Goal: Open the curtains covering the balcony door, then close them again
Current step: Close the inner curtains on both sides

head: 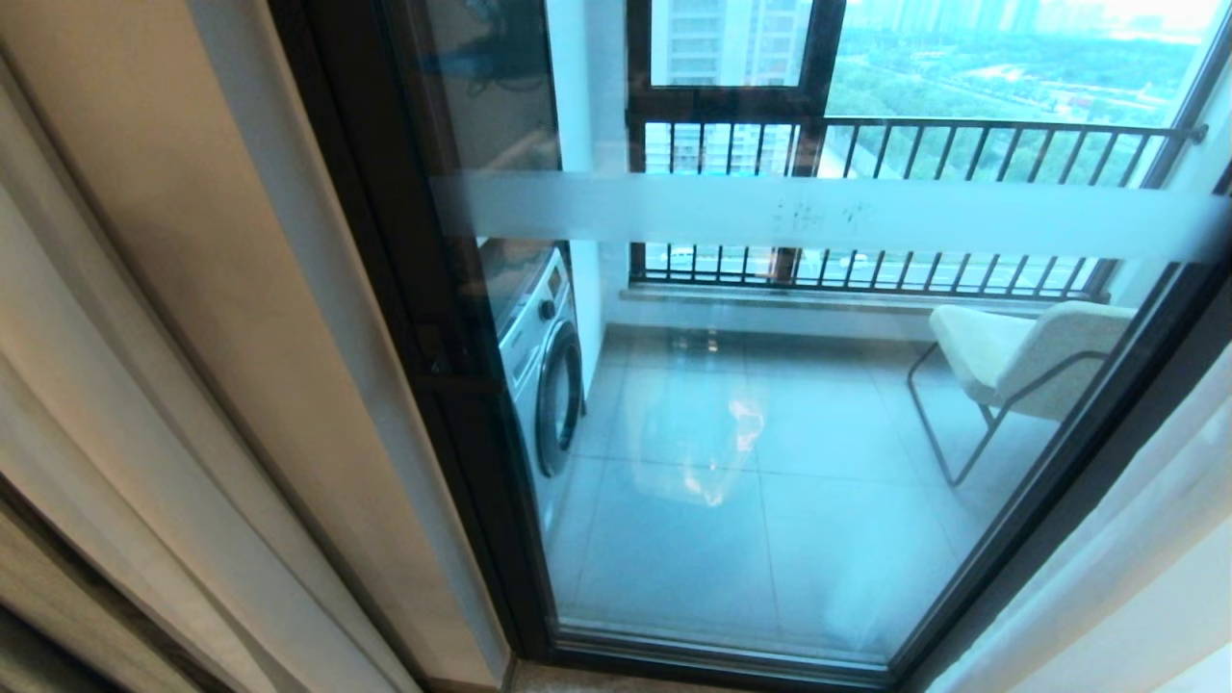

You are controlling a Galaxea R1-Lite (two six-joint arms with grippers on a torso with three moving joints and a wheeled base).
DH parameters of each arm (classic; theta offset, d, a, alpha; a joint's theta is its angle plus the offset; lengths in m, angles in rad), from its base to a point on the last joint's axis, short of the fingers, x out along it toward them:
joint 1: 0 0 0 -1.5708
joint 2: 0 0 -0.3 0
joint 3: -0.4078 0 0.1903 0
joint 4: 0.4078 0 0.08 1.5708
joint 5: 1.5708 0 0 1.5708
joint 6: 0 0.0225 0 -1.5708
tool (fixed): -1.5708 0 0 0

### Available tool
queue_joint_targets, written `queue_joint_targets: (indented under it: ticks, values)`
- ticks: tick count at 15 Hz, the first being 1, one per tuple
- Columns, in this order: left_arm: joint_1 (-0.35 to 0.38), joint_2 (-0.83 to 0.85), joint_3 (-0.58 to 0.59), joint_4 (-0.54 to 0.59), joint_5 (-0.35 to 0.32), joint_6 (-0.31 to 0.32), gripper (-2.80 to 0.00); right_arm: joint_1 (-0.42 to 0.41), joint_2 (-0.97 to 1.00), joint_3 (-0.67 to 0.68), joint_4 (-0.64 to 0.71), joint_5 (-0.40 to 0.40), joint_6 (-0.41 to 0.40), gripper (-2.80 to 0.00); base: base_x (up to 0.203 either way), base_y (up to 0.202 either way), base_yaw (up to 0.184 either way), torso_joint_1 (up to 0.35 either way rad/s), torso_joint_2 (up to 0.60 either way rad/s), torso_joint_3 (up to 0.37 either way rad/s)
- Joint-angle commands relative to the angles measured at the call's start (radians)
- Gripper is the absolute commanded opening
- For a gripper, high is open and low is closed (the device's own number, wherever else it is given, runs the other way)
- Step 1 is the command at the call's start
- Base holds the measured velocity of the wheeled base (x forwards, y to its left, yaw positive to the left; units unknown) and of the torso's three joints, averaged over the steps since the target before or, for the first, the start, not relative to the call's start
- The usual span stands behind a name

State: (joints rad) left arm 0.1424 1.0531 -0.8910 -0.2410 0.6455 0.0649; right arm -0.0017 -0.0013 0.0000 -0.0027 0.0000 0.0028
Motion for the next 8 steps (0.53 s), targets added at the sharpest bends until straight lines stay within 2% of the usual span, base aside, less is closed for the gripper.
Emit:
queue_joint_targets:
  ticks: [1,4,8]
  values:
    - [0.083,0.038,-0.016,-0.015,0.004,0.008,0.0,0.0,0.001,0.0,0.0,0.0,0.0,-2.8,0.0,0.0,0.0,0.0,0.0,0.0]
    - [0.195,0.089,-0.023,-0.112,0.004,0.041,0.0,0.0,0.001,0.0,0.0,0.0,0.0,-2.8,0.0,0.0,0.0,0.0,0.0,0.0]
    - [0.277,0.205,-0.089,-0.194,0.001,0.051,0.0,0.0,0.001,0.0,0.0,0.0,0.0,-2.8,0.0,0.0,0.0,0.0,0.0,0.0]
